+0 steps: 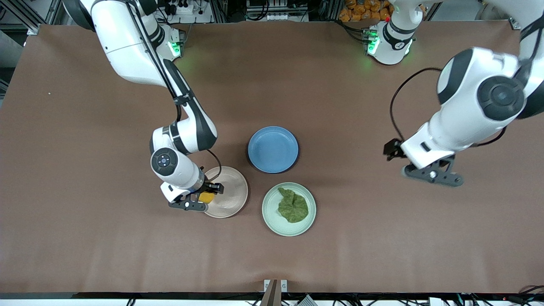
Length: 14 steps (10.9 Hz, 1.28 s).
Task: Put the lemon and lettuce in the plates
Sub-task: 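Move the lemon with the right gripper over the beige plate while the left gripper withdraws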
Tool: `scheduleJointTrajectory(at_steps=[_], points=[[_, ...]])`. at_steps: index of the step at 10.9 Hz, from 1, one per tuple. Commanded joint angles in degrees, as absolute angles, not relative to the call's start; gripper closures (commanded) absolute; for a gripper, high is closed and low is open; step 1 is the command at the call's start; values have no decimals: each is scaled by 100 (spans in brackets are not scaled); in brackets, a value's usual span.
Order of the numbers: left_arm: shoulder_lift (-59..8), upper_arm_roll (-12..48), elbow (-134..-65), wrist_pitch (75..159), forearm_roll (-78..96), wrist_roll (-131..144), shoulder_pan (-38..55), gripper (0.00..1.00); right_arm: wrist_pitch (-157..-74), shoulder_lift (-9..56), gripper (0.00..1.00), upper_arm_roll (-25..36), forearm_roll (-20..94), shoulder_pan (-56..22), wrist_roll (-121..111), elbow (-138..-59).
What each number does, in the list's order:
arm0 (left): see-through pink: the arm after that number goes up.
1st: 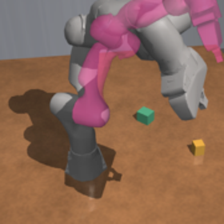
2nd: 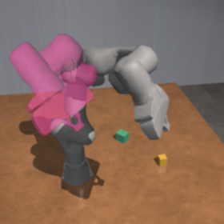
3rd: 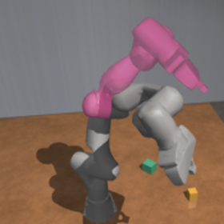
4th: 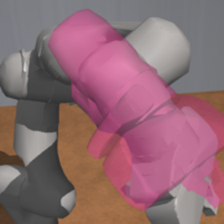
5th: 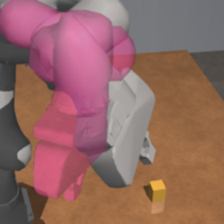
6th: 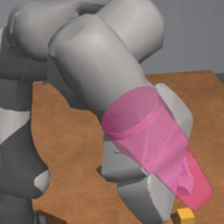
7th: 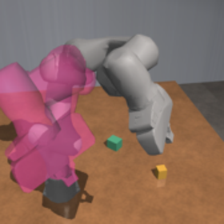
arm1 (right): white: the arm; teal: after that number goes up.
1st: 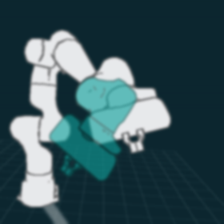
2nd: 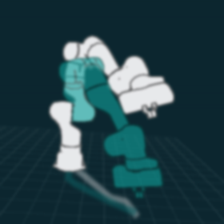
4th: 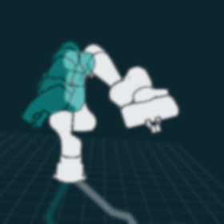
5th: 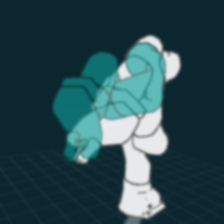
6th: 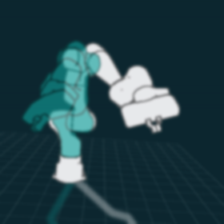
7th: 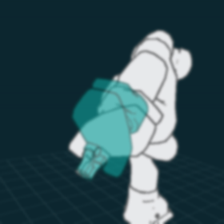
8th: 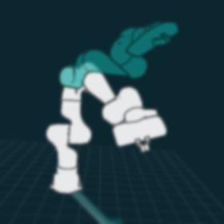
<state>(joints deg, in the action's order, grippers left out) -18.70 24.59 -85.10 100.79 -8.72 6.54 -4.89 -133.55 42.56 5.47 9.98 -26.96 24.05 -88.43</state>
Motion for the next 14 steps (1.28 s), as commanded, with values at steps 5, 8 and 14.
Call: scheduleJointTrajectory(at_steps=[5, 8, 14], points=[[-792, 2461, -8789, 9177, -800, 624, -1072, 0, -13667, 4605, 60, 580, 1002, -3015, 2593, -8657], [-440, 2470, -8789, 8939, -782, 511, -1353, 0, -13667, 4684, 54, 571, 1002, -3059, 2698, -8657], [17, 2461, -8815, 8675, -492, 431, -1687, 0, -13658, 4693, 0, 571, 1055, -3023, 2733, -8657]])
